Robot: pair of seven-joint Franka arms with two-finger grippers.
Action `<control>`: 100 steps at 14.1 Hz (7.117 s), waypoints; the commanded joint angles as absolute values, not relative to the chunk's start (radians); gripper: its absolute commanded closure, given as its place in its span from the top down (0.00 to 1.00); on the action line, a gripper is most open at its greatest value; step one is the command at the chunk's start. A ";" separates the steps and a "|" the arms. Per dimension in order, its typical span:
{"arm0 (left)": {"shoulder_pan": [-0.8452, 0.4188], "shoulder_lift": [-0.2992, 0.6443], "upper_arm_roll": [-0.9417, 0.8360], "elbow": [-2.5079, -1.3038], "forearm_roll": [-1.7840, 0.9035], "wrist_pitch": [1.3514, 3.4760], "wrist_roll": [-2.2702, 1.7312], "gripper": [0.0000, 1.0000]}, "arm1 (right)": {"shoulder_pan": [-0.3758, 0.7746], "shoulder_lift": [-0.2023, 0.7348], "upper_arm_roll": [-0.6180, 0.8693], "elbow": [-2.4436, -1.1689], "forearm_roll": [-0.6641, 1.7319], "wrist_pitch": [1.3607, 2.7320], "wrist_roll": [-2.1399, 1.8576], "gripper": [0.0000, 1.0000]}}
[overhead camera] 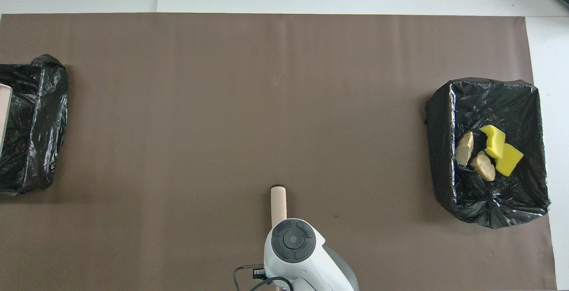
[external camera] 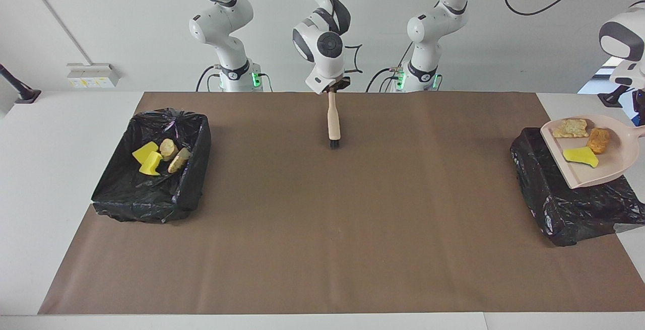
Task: Sweep and dump trash in bin
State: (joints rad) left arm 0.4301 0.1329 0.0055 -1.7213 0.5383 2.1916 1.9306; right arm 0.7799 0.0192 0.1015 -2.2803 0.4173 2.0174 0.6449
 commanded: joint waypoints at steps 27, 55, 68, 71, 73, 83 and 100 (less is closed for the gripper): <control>0.180 0.051 -0.032 -1.690 0.925 1.853 1.465 0.00 | 0.107 -0.069 0.016 -1.830 0.043 1.783 0.359 1.00; -0.565 0.661 -0.026 -1.195 -0.066 1.709 -0.454 0.00 | 0.072 -0.107 -0.149 -1.638 -0.023 1.531 0.071 1.00; -0.394 0.330 -0.017 -1.472 -0.066 1.700 -0.312 1.00 | 0.072 -0.107 -0.149 -1.638 -0.023 1.531 0.071 1.00; -0.302 0.192 0.003 -1.550 -0.009 1.704 -0.211 1.00 | 0.072 -0.107 -0.149 -1.638 -0.023 1.531 0.071 1.00; -0.230 0.091 0.002 -1.615 0.017 1.688 -0.071 1.00 | 0.072 -0.107 -0.149 -1.638 -0.023 1.531 0.071 1.00; -0.075 -0.098 0.002 -1.596 0.075 1.445 0.199 1.00 | 0.072 -0.107 -0.149 -1.638 -0.023 1.531 0.069 1.00; -0.075 -0.068 0.005 -1.543 0.051 1.419 0.091 1.00 | 0.072 -0.107 -0.149 -1.638 -0.023 1.531 0.071 1.00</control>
State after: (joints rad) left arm -0.0812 -0.0400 0.0094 -1.5059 0.0536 1.3894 0.1067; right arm 0.0847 -0.1041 -0.1563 -1.6441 -0.0265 1.5491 0.0835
